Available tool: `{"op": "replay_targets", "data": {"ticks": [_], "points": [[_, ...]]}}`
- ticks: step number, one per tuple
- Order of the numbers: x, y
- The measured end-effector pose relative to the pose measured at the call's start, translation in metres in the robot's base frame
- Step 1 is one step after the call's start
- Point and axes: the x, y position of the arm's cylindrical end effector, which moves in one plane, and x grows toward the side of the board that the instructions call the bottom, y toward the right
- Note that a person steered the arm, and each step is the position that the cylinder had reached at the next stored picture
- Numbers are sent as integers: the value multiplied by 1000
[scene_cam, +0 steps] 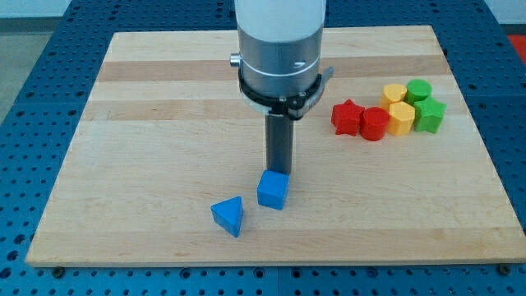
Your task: Move your arm into the red circle and yellow hexagon
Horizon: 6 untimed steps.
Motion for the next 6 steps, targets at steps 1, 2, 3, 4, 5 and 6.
{"op": "replay_targets", "data": {"ticks": [1,2,3,4,5,6], "points": [[10,0],[22,0],[30,0],[21,17],[-3,63],[-27,107]]}}
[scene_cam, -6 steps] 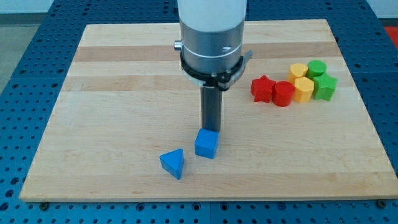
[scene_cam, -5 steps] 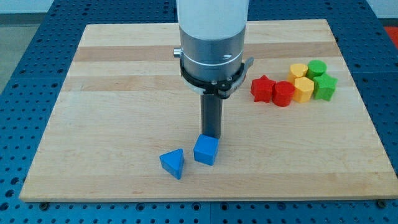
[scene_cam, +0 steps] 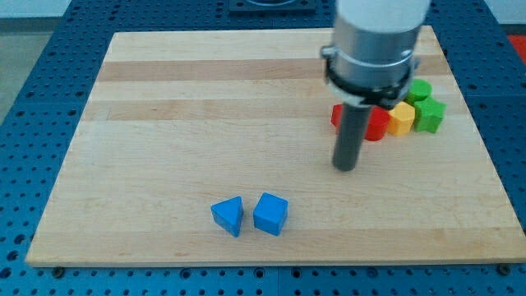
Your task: Move your arm into the red circle and yellow hexagon
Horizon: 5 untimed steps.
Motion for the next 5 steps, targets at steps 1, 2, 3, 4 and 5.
{"op": "replay_targets", "data": {"ticks": [1,2,3,4,5], "points": [[-16,36],[-18,59],[-25,63],[-37,63],[-45,63]]}}
